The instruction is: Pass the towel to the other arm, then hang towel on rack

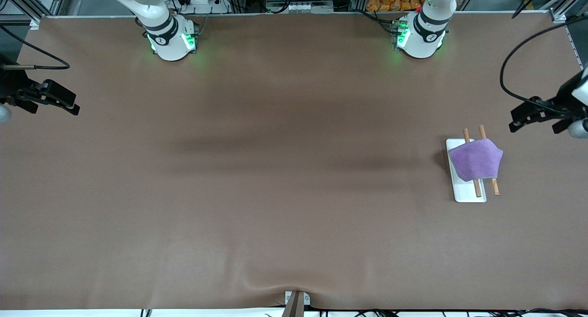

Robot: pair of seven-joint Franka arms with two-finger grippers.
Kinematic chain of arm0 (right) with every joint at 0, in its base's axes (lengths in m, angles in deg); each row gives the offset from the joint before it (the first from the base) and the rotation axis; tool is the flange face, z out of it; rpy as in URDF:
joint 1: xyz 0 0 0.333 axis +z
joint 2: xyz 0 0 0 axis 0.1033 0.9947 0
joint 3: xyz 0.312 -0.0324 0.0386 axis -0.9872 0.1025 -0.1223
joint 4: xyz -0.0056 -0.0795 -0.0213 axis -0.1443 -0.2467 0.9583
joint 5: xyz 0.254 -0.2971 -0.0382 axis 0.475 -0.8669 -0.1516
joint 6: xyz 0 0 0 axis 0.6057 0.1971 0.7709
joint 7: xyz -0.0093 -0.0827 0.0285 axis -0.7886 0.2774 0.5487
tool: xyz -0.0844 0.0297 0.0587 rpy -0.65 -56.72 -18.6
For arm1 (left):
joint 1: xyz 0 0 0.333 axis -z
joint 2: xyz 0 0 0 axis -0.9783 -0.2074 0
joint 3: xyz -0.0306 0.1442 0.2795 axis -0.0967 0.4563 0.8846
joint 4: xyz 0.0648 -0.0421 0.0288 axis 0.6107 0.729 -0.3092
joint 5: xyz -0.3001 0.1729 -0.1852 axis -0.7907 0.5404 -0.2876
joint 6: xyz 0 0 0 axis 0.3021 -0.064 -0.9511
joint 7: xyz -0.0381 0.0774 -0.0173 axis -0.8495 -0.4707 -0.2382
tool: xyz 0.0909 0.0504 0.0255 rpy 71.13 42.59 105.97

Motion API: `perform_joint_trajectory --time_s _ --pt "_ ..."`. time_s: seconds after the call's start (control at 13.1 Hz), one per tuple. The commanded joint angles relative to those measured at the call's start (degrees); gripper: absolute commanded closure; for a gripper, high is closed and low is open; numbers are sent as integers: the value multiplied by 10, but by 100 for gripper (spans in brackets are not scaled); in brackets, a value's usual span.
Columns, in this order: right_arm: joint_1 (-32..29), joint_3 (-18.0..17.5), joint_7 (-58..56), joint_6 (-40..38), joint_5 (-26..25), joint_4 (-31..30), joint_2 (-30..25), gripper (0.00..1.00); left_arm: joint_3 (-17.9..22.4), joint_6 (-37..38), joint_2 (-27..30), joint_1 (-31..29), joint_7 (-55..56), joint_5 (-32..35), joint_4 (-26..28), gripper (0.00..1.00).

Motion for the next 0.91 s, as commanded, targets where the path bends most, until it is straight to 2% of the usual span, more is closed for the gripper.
perform_joint_trajectory --time_s 0.0,0.08,0.46,0.84 --pt "-2 0 8 -3 -8 -1 -5 0 109 11 23 121 17 11 12 0" --pt "-3 0 8 -4 -8 -1 -5 0 134 12 28 149 18 11 16 0" --pt "0 0 13 3 -10 0 -1 0 204 23 43 236 31 8 31 0" --pt "2 0 14 3 -10 0 0 0 218 45 51 257 33 5 36 0"
